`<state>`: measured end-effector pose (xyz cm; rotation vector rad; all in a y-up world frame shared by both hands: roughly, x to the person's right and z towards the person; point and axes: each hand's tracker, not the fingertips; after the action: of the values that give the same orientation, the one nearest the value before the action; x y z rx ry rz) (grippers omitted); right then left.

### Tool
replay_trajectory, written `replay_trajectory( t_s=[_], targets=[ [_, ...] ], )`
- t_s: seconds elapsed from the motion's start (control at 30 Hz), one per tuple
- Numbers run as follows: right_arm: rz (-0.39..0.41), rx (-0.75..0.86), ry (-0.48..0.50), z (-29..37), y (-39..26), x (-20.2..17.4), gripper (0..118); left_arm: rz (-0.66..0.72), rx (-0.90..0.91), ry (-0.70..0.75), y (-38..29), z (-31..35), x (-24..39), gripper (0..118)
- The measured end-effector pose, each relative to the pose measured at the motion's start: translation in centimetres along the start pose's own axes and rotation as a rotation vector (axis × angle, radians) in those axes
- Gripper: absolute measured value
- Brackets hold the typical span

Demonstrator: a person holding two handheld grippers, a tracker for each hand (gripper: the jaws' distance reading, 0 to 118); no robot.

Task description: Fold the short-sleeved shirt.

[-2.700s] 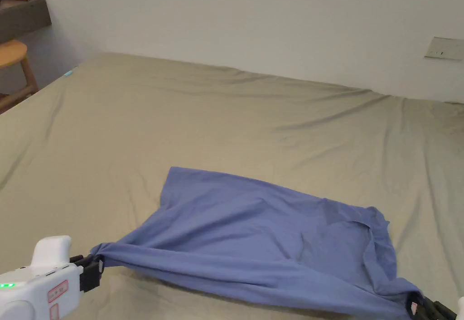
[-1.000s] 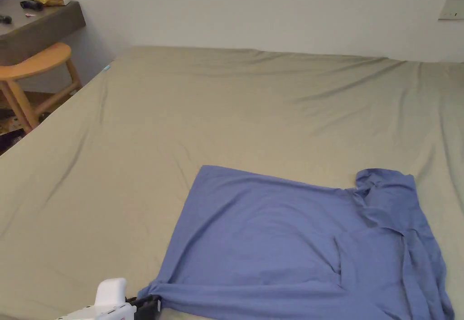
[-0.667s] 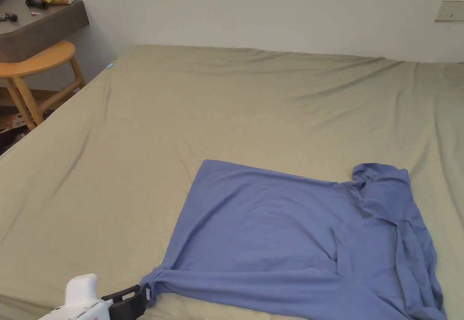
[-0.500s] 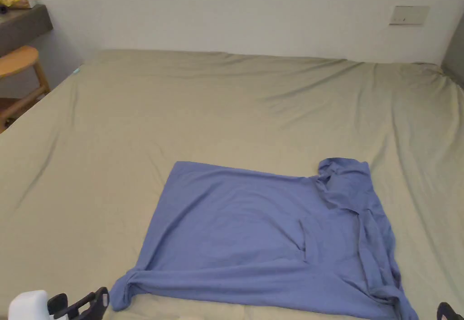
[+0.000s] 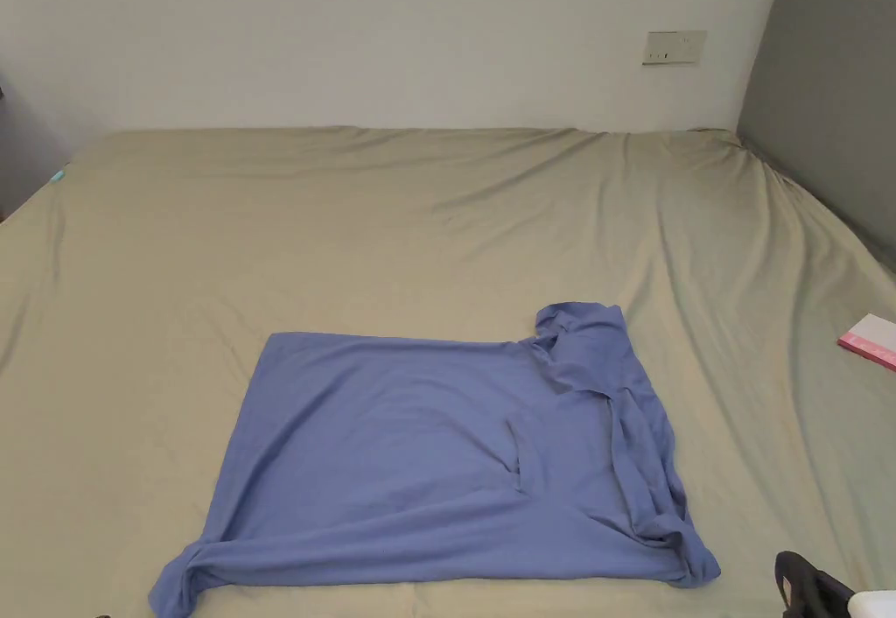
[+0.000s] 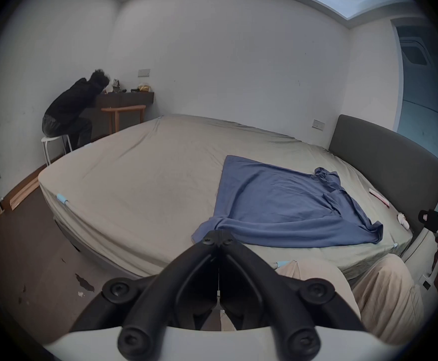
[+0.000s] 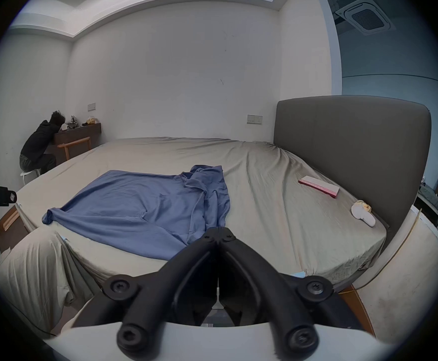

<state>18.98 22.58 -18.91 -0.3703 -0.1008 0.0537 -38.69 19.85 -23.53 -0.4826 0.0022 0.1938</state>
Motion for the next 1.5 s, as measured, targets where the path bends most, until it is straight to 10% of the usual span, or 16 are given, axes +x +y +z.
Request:
replay_trajectory(
  t_s=[0.57, 0.67, 0.7, 1.13, 1.17, 1.3, 1.5],
  targets=[
    [-0.009, -0.046, 0.027, -2.2, 0.5, -1.3, 1, -0.02, -0.147, -0.085, -0.6, -6.0, -1.9, 0],
    [-0.028, -0.087, 0.036, -3.3, 0.4, -1.4, 1, 0.097, -0.2, -0.154, -0.6, -8.9, -3.0, 108],
    [-0.038, -0.091, 0.037, -3.5, -0.4, -0.9, 1, 0.099, -0.229, -0.126, -0.8, -9.9, -3.0, 118],
    [-0.03, -0.119, 0.017, -4.4, 0.0, 0.5, 1, -0.154, -0.349, 0.091, -2.0, -17.1, -0.4, 114],
    [-0.027, -0.123, 0.015, -4.5, -0.1, 0.6, 1, -0.175, -0.35, 0.106, -2.0, -17.3, -0.1, 104],
    [-0.009, -0.149, 0.011, -4.9, -0.5, 0.7, 1, -0.182, -0.267, 0.036, -1.5, -16.7, 0.5, 5],
    [0.023, -0.196, 0.039, -7.0, -1.4, 0.8, 1, -0.168, -0.246, 0.007, -0.7, -15.8, 1.1, 5]
  ],
)
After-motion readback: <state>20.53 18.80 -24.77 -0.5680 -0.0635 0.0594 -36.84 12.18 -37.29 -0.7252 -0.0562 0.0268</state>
